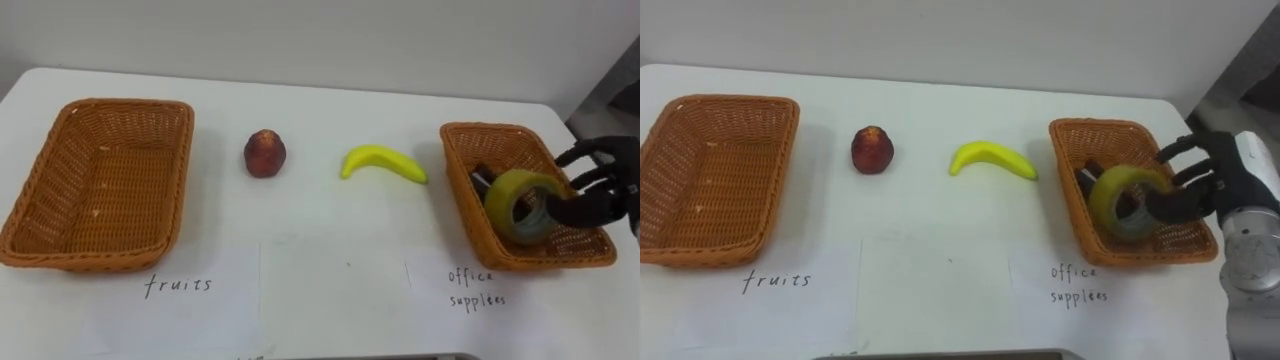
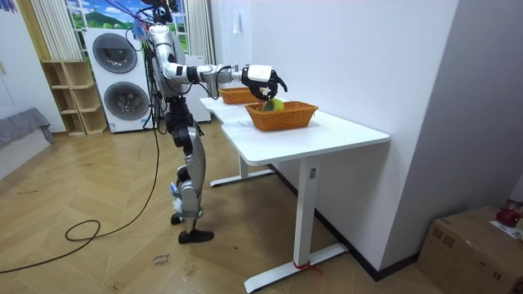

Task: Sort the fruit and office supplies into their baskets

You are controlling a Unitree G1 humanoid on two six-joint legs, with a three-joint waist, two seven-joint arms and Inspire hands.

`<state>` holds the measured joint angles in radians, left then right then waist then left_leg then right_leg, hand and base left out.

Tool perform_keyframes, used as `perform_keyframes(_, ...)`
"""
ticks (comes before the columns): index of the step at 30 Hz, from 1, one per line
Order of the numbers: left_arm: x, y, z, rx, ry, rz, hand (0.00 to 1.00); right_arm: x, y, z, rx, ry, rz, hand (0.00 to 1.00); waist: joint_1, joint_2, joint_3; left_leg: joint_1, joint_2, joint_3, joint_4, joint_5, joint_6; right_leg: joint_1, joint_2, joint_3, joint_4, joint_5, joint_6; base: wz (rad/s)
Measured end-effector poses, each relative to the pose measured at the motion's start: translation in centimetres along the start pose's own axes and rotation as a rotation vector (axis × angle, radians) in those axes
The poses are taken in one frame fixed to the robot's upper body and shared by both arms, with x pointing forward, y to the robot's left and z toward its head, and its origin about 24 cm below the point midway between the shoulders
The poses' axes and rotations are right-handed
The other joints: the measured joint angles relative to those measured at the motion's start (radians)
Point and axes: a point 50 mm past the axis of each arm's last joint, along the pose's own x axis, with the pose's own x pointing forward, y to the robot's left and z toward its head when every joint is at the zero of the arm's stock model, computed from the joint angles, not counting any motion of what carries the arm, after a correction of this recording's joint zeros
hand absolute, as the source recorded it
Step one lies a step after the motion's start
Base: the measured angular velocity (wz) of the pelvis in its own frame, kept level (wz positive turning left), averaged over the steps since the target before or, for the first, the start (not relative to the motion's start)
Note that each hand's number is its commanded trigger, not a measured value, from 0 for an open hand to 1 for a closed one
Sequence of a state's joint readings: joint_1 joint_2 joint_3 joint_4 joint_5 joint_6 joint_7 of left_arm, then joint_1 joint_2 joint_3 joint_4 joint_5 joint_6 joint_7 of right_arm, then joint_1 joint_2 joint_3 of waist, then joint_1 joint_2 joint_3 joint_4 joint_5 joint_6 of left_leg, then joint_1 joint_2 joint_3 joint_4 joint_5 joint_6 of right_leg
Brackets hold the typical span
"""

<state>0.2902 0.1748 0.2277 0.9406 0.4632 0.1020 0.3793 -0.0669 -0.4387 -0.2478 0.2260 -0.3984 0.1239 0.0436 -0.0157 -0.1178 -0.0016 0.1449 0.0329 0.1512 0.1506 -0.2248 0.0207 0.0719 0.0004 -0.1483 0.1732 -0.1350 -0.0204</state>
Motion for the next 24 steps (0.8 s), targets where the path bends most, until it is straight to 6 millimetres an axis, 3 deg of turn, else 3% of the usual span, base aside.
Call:
perform_keyframes(8, 0.07, 0.06, 0.3, -0.004, -0.008, 0.006, 0.0, 0.0, -0.04, 0.0, 0.0, 0.0, -0.008, 0.0, 0.002, 0.008, 0.0035, 0.0, 0.0, 0.001, -0.001, 0.0, 0.0, -0.002, 0.001, 0.005, 0.0, 0.0, 0.0, 0.0)
perform_keyframes(24, 0.02, -0.07, 0.31, 0.007, -0.013, -0.002, 0.0, 0.0, -0.1, 0.09, 0.011, -0.004, -0.011, 0.0, 0.002, -0.001, -0.0004, 0.0, 0.0, 0.0, 0.0, 0.0, 0.0, 0.0, 0.0, -0.004, 0.001, 0.0, 0.0, 0.0)
